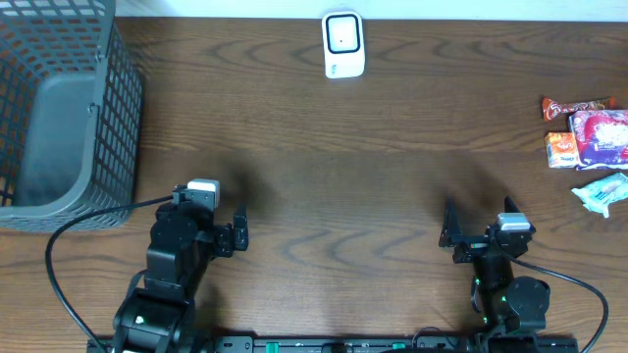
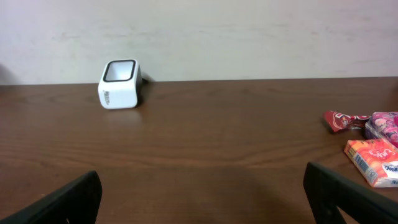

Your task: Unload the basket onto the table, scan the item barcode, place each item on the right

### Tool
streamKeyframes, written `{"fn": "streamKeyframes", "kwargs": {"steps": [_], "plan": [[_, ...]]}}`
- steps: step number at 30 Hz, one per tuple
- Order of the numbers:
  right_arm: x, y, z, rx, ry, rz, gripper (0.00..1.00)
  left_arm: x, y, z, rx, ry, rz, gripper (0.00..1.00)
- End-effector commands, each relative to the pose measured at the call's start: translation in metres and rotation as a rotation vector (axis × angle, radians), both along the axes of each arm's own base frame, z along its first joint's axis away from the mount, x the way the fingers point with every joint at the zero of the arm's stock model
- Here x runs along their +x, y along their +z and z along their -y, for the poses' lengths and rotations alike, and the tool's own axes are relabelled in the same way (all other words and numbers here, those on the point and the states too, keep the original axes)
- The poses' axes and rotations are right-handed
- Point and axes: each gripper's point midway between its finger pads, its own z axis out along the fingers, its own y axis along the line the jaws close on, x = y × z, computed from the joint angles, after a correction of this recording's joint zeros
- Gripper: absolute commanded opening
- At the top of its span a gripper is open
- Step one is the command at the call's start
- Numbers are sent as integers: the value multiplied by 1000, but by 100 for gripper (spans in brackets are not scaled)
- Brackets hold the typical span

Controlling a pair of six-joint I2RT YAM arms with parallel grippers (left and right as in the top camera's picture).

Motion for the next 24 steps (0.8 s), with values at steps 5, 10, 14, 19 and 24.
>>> {"fn": "streamKeyframes", "kwargs": {"steps": [5,10,14,19,24], "plan": [[0,-1,2,7,-7,-1,99,-12,13,-7,3,12,54,98],[0,-1,2,6,-7,-1,99,-20,22,-9,22,-5,128,98],[0,-1,2,7,-7,-1,99,-25,19,-11,20,-2,165,98],[0,-1,2,6,-7,-1,99,-25,16,-17,5,22,229,98],[0,-1,2,7,-7,-1,99,-21,29,-18,-16,34,338,98]]}}
